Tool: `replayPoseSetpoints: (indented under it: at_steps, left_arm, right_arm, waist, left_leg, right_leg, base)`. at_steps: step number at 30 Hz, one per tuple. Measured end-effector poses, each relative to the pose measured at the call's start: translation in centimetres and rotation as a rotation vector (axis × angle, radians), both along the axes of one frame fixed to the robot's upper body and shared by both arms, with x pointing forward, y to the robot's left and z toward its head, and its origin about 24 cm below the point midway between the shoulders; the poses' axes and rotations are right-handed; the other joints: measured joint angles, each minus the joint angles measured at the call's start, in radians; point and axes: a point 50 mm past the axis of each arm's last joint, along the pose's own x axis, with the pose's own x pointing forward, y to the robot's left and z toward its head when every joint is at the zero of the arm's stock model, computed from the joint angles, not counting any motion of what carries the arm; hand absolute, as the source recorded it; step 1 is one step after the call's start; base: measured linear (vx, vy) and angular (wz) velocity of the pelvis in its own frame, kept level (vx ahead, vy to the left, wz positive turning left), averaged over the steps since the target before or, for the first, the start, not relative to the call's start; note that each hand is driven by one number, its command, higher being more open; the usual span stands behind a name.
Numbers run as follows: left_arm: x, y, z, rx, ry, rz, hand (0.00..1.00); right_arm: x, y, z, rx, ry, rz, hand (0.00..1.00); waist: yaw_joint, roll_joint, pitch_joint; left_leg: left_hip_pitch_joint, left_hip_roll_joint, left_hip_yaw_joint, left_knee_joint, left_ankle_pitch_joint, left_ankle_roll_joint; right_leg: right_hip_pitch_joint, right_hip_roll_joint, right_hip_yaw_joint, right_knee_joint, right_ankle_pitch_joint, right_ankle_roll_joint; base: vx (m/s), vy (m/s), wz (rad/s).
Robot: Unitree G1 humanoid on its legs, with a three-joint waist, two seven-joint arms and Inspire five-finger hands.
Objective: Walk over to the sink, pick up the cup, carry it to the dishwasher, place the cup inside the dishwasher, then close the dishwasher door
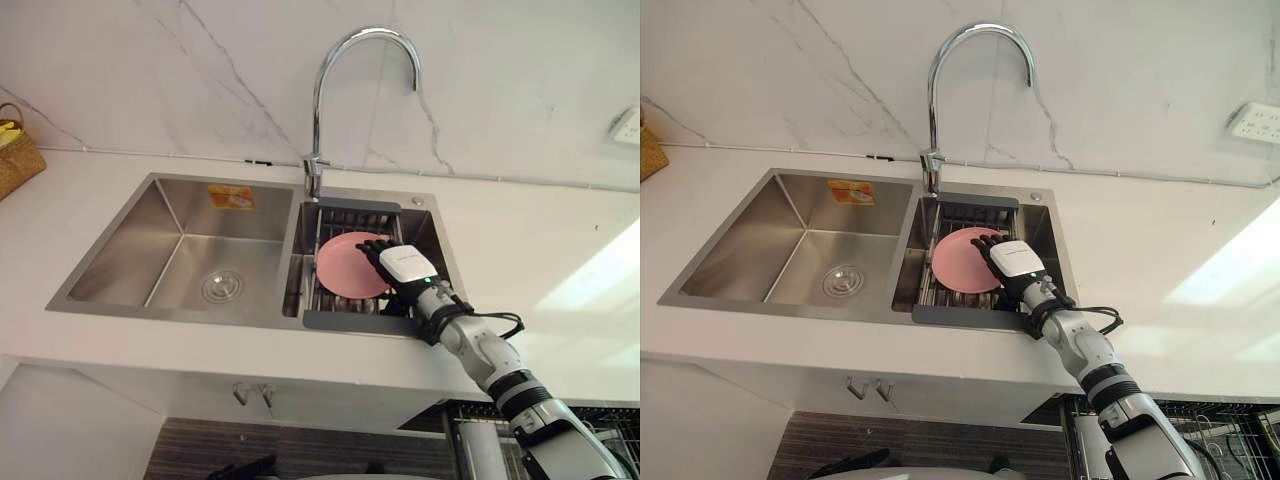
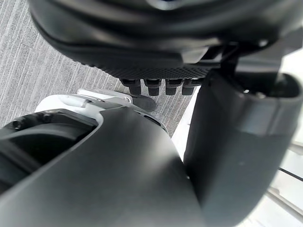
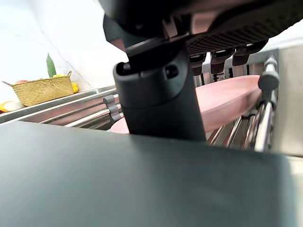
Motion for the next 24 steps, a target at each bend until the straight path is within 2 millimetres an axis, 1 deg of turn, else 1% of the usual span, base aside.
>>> replayPoseSetpoints:
  at_steps: [5,8,10,12,16,18,24]
  left_arm:
    - [0.2,0.0,0.0,0.009,-0.017,-0.007,1.00]
    - [0.2,0.1,0.1,0.022,-0.016,-0.033,1.00]
    - [0.3,0.0,0.1,0.026,-0.018,-0.049,1.00]
    - [0.5,-0.1,0.1,0.028,-0.028,-0.063,1.00]
    - [0.9,-0.1,0.2,0.040,-0.041,-0.097,1.00]
    - [1.0,-0.2,0.2,0.040,-0.047,-0.098,1.00]
    - [1.2,-0.2,0.2,0.047,-0.055,-0.116,1.00]
  right_arm:
    - [0.0,-0.3,0.0,0.008,-0.077,-0.014,0.00]
    - [-0.1,-0.5,-0.2,-0.023,-0.097,0.001,0.00]
    - [-0.2,-0.5,0.0,0.012,-0.178,-0.007,0.00]
    - [-0.3,-0.3,0.3,0.013,-0.239,0.023,0.00]
    - [-0.6,0.3,0.8,0.049,-0.329,0.088,0.00]
    - [-0.6,0.4,0.9,0.060,-0.347,0.089,0.00]
    - [-0.6,0.4,1.1,0.071,-0.365,0.096,0.00]
  waist:
    - [0.001,0.001,0.000]
    - [0.001,0.000,0.000]
    - [0.001,0.003,0.002]
    - [0.004,0.006,0.004]
    - [0.022,0.007,0.005]
    - [0.029,0.007,0.004]
    - [0.029,0.007,0.004]
  left_leg:
    - [-0.008,0.000,-0.012,0.000,0.003,-0.004]
    - [-0.009,0.002,-0.013,0.000,0.004,-0.006]
    - [-0.010,0.002,-0.013,0.000,0.004,-0.007]
    - [-0.013,0.003,-0.013,0.000,0.004,-0.007]
    - [-0.016,0.005,-0.015,0.000,0.005,-0.006]
    - [-0.018,0.005,-0.019,0.000,0.006,-0.004]
    - [-0.015,0.004,-0.020,0.003,0.006,-0.004]
  right_leg:
    - [0.000,0.000,-0.009,-0.002,-0.001,0.002]
    - [0.000,0.002,-0.009,-0.003,-0.001,0.003]
    - [0.000,0.002,-0.010,-0.004,0.000,0.002]
    - [0.000,0.003,-0.010,-0.007,0.000,0.001]
    - [0.000,0.007,-0.010,-0.013,0.003,-0.001]
    - [0.001,0.006,-0.014,-0.013,0.005,-0.004]
    - [0.004,0.006,-0.016,-0.013,0.005,-0.003]
  base:
    - [-0.03,-0.006,0.06]
    - [-0.01,-0.002,0.01]
    - [0.00,0.000,0.00]
    - [0.00,0.000,0.00]
    - [0.01,-0.001,0.01]
    - [0.04,-0.002,0.06]
    - [0.01,0.000,0.01]
